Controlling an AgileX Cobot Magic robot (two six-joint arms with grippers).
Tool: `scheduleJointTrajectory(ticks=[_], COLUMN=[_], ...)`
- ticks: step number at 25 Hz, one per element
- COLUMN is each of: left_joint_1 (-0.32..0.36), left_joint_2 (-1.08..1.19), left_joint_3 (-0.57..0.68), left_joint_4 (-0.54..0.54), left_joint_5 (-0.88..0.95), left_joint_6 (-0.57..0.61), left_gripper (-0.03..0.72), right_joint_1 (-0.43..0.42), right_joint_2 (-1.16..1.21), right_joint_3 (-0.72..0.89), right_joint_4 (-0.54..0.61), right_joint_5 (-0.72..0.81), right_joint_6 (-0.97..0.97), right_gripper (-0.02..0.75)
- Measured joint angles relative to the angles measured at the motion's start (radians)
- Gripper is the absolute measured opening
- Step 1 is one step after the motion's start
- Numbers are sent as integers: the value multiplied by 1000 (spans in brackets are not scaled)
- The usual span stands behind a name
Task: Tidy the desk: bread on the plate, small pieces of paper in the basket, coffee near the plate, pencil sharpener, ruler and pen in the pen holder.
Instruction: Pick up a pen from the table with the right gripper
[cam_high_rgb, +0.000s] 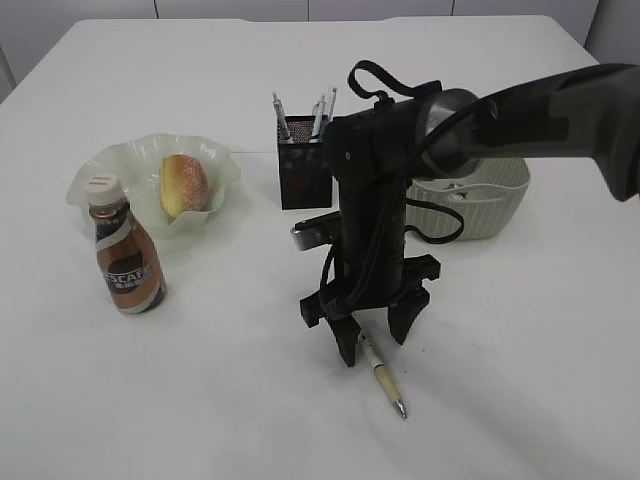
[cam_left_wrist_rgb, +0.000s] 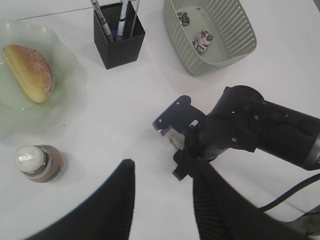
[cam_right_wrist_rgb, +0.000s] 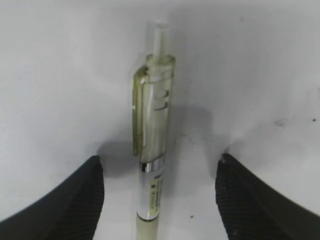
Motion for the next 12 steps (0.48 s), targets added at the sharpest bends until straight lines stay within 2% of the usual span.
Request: scheduleJointTrajectory(ticks=[12], left_joint_1=[0], left_joint_2=[0], left_joint_3=[0], left_joint_4=[0], left_joint_5=[0], left_joint_6=[0], left_gripper=[290], right_joint_1=[0], right_joint_2=[0], right_joint_3=[-2], right_joint_4=[-6], right_joint_5=[2], right_joint_6=[2], right_gripper=[498])
